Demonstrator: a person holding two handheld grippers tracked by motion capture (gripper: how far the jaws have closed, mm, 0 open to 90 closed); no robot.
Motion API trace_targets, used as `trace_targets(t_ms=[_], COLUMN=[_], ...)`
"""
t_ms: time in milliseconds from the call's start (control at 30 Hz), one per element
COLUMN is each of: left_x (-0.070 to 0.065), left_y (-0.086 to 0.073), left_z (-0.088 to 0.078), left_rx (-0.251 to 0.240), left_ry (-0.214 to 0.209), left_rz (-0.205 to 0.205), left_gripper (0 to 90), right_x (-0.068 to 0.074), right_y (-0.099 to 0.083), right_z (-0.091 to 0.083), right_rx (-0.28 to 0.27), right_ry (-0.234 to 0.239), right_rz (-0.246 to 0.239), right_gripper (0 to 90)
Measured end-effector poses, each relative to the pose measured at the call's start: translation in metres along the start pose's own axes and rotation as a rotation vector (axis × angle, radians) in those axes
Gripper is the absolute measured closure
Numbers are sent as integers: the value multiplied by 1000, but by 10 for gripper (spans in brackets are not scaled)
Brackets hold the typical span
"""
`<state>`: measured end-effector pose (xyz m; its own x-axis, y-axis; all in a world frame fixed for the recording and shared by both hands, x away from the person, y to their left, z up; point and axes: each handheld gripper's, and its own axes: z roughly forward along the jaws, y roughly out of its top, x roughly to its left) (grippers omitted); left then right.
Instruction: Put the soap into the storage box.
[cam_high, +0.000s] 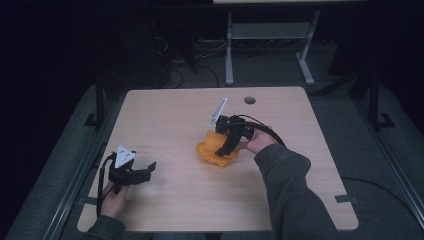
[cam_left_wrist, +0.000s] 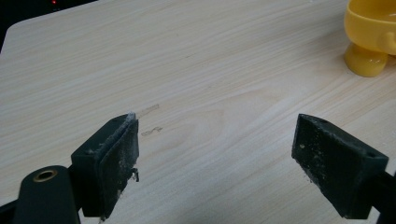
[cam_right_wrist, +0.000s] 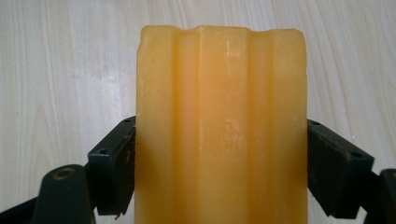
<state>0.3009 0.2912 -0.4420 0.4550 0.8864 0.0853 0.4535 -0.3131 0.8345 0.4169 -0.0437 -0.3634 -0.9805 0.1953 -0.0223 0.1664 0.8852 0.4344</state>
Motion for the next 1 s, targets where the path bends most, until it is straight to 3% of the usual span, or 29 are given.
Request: trace_targets(t_ms=[1000], left_x=[1], left_y=[0], left_z=[0], left_rx=[-3], left_ry=[-1], left_rz=[-5], left_gripper=[141], right_x=[-2], right_y=[11], right_z=[28], right_rx=[42], right_ry=[15], right_rz=[-3], right_gripper=[207])
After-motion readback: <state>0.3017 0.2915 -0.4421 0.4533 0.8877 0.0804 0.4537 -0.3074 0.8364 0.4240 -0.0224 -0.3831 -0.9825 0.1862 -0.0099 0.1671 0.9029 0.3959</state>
